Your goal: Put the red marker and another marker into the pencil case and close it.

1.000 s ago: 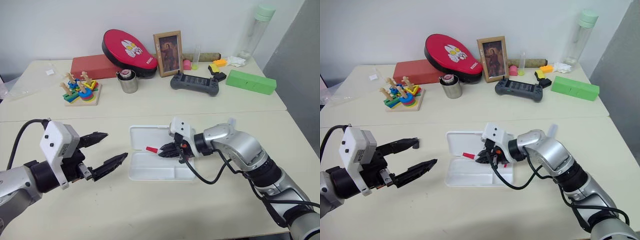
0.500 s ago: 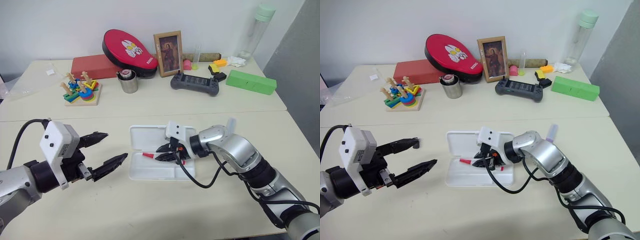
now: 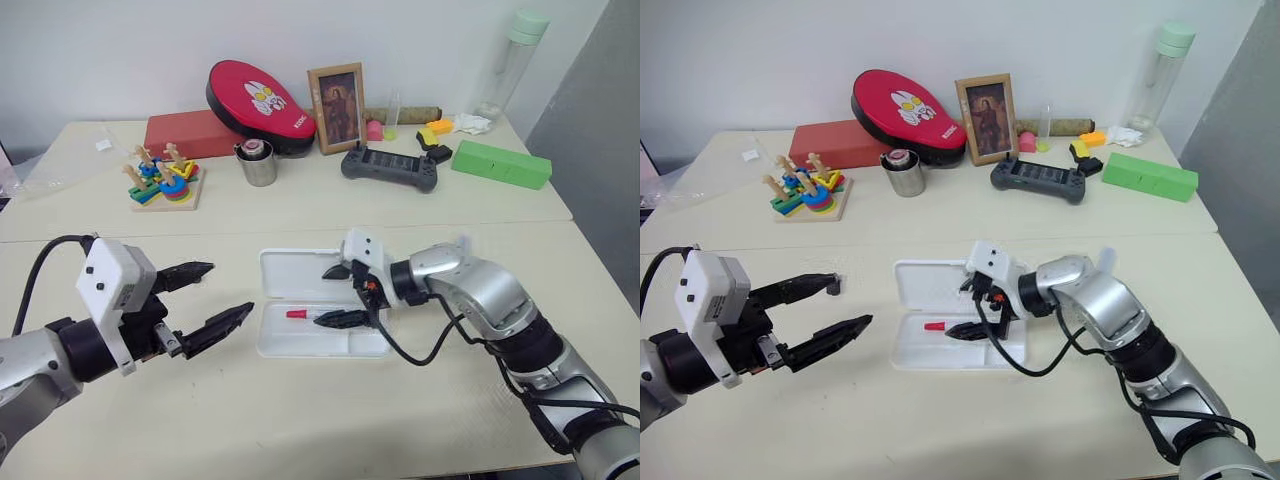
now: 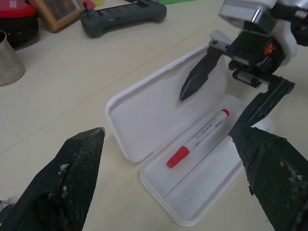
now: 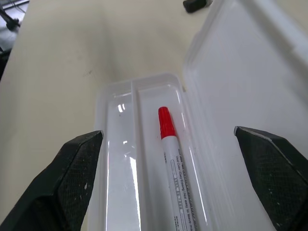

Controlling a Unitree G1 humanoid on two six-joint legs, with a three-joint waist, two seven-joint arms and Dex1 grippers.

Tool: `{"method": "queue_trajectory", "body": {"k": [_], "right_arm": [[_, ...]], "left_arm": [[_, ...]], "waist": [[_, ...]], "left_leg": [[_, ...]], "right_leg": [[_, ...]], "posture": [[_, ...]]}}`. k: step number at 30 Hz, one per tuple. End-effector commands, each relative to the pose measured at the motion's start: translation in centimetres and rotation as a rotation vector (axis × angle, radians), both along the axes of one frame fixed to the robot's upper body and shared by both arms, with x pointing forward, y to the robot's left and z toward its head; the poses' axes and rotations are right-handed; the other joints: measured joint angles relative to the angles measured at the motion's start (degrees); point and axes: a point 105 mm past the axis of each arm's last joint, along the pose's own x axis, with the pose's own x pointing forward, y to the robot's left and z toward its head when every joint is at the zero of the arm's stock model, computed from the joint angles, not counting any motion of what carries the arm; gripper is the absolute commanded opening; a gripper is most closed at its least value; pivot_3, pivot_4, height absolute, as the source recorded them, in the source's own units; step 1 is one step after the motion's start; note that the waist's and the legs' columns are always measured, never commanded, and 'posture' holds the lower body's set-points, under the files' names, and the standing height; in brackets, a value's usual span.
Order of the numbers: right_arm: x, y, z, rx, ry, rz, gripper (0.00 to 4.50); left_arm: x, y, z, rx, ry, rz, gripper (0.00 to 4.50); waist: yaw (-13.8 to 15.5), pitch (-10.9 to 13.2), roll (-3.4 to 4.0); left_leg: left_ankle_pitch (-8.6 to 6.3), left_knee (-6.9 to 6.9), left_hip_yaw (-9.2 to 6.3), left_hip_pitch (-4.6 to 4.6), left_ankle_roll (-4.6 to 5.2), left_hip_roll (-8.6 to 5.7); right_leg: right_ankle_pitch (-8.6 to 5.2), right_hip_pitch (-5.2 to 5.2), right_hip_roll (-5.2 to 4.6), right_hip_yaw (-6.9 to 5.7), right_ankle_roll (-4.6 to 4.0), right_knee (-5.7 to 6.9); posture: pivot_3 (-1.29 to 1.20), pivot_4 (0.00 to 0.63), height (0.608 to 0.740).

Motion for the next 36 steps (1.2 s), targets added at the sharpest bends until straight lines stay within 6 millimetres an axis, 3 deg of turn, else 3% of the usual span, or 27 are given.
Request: {"method": "queue_trajectory", "body": {"k": [1, 6, 11, 14, 17, 23, 27, 31, 36], "right_arm": [[-0.8, -0.7, 3.2, 0.1, -0.033, 0.025, 4.48], [-2.3, -2.9, 5.5, 0.179, -0.041, 0.06, 4.48], [-3.0, -4.2, 6.4, 0.222, -0.044, 0.062, 4.48], [-2.2, -5.2, 7.4, 0.264, -0.046, -0.006, 4.48], [-0.2, -6.5, 7.9, 0.288, -0.029, -0.149, 4.48], [4.0, -9.3, 6.3, 0.22, -0.01, -0.456, 4.48], [5.7, -11.4, 4.7, 0.131, -0.006, -0.615, 4.48], [7.0, -13.9, 2.8, 0.019, -0.008, -0.772, 4.48], [7.4, -15.9, 2.4, -0.057, -0.03, -0.89, 4.48]], "left_arm": [[-0.1, -0.1, 0.5, -0.015, -0.018, -0.01, 4.5], [-0.4, -0.3, 0.3, -0.022, -0.001, -0.037, 4.5], [-0.6, -0.7, 0.4, -0.029, 0.001, -0.061, 4.5], [-0.8, -0.9, 0.5, -0.03, 0.004, -0.077, 4.5], [-1.0, -1.2, 0.6, -0.025, 0.007, -0.098, 4.5], [-1.5, -1.7, 0.6, 0.013, 0.015, -0.141, 4.5], [-2.2, -1.9, 0.7, 0.055, 0.036, -0.193, 4.5], [-2.3, -1.8, 1.0, 0.076, 0.032, -0.209, 4.5], [-2.2, -1.8, 1.0, 0.078, 0.031, -0.211, 4.5]], "waist": [[0.0, 0.0, 0.0], [0.1, 0.0, -0.01], [0.2, 0.0, -0.02], [0.1, 0.0, -0.02], [0.1, 0.0, -0.02], [0.1, 0.0, -0.02], [0.0, 0.0, -0.02], [0.0, 0.0, -0.02], [0.0, 0.0, -0.02]], "left_leg": [[0.0, 0.0, 0.0, 0.0, 0.0, 0.0], [0.0, -0.02, 0.0, -0.02, 0.0, 0.01], [0.0, -0.02, 0.0, -0.01, 0.01, 0.01], [0.0, -0.01, 0.01, -0.01, 0.01, 0.0], [0.0, -0.01, 0.01, -0.01, 0.01, 0.0], [0.01, -0.02, 0.01, -0.03, 0.01, 0.0], [0.0, -0.06, 0.04, -0.09, 0.01, 0.0], [0.01, -0.18, 0.06, -0.09, 0.01, 0.0], [0.02, -0.29, 0.07, -0.15, 0.02, 0.0]], "right_leg": [[0.0, 0.0, 0.0, 0.0, 0.0, 0.0], [-0.02, -0.03, 0.0, 0.0, -0.03, -0.01], [-0.04, -0.04, 0.01, 0.0, -0.04, 0.0], [-0.04, -0.02, 0.01, 0.01, -0.04, 0.01], [-0.04, -0.02, 0.01, 0.02, -0.04, 0.01], [-0.05, -0.06, 0.01, 0.02, -0.06, 0.01], [-0.06, -0.19, 0.01, 0.06, -0.08, 0.01], [-0.08, -0.26, 0.01, 0.07, -0.12, 0.0], [-0.1, -0.42, 0.01, 0.1, -0.15, 0.01]], "posture": [[0.0, 0.15, 0.74], [0.0, 0.15, 0.74], [0.0, 0.15, 0.74], [0.0, 0.15, 0.74], [0.0, 0.15, 0.74], [0.0, 0.15, 0.74], [0.0, 0.15, 0.74], [0.0, 0.15, 0.74], [0.0, 0.15, 0.74]]}}
